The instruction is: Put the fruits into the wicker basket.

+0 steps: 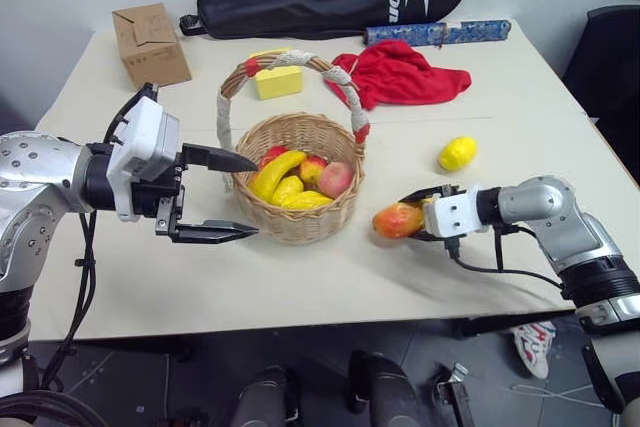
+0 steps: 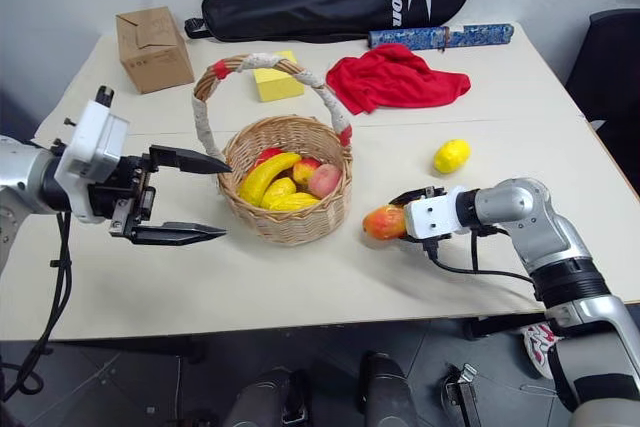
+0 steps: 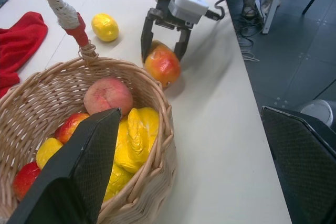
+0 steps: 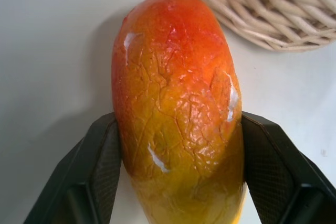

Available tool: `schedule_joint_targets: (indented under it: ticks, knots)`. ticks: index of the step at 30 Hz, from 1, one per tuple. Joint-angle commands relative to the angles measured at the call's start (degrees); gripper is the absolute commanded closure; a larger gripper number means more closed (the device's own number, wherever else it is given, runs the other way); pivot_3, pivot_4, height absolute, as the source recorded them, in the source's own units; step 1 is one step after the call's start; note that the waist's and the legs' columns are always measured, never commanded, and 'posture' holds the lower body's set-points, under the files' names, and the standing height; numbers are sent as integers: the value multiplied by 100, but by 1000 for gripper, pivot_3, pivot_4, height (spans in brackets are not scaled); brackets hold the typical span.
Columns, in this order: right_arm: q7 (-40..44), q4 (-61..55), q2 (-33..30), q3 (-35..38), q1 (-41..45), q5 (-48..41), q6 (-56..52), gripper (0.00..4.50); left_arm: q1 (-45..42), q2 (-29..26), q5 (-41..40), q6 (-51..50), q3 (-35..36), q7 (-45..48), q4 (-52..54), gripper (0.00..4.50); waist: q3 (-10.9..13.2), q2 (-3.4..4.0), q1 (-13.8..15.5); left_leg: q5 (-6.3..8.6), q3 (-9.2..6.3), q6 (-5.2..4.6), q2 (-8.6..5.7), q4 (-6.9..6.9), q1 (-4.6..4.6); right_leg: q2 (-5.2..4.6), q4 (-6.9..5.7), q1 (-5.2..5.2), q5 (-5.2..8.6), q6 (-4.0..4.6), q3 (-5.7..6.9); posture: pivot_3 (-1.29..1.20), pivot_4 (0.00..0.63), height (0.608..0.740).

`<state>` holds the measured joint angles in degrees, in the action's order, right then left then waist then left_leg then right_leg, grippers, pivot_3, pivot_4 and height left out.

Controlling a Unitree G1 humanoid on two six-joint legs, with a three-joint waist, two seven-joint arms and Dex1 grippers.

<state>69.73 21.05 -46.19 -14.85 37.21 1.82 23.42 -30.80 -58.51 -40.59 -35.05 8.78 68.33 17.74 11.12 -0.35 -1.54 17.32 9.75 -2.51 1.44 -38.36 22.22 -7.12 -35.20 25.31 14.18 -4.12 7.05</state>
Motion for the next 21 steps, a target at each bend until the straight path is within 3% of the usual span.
schedule_joint_targets:
  ticks: [1, 3, 7, 11, 15, 20, 21]
  knots:
    - [683, -1395, -172, 625, -227, -1861, -1875, 1734, -2, 26, -222, -65, 321, -94, 145, 0, 0, 0, 2, 0, -2, 0, 1, -2, 4, -1, -6, 1, 0, 0, 0, 0, 150, 740]
    - [665, -2185, -149, 809, -230, -2697, -3017, 1734, -15, 34, -265, -100, 358, -117, 141, 0, 1, 0, -8, 1, -5, -1, 6, -17, 9, -10, -33, 3, 0, 1, 0, 0, 150, 740]
    - [-532, -3069, 571, 897, 374, -3359, -4674, 1737, -15, 25, -254, -89, 363, -146, 139, 0, 1, -1, -37, 23, -5, 15, 30, -61, 7, -18, -42, 5, 9, 19, 1, 0, 150, 740]
    - [-1589, -3066, 1523, 490, 1062, -2805, -5171, 1737, -57, 43, -227, -69, 325, -167, 121, 0, 1, -1, -10, 32, -5, 34, 34, -65, 3, -21, -74, 19, 29, 54, 6, 0, 150, 740]
    - [-2050, -2708, 2063, 15, 1301, -2134, -5155, 1737, -85, 49, -204, -44, 305, -165, 103, 0, -1, -3, 4, 36, -8, 40, 38, -64, 15, -16, -78, 25, 36, 65, 26, 0, 150, 740]
    - [-2232, -2709, 2210, 187, 1262, -2176, -5607, 109, -67, 44, -200, -32, 347, -178, 87, 0, -2, -5, -1, 38, -8, 24, 32, -68, 33, 14, -74, 25, 26, 48, 30, 0, 150, 740]
    - [-2242, -2814, 2189, 312, 1237, -2298, -5755, 18, -46, 41, -204, -32, 364, -181, 94, 0, -2, -5, -5, 38, -7, 23, 32, -68, 33, 16, -73, 24, 25, 47, 28, 0, 150, 740]
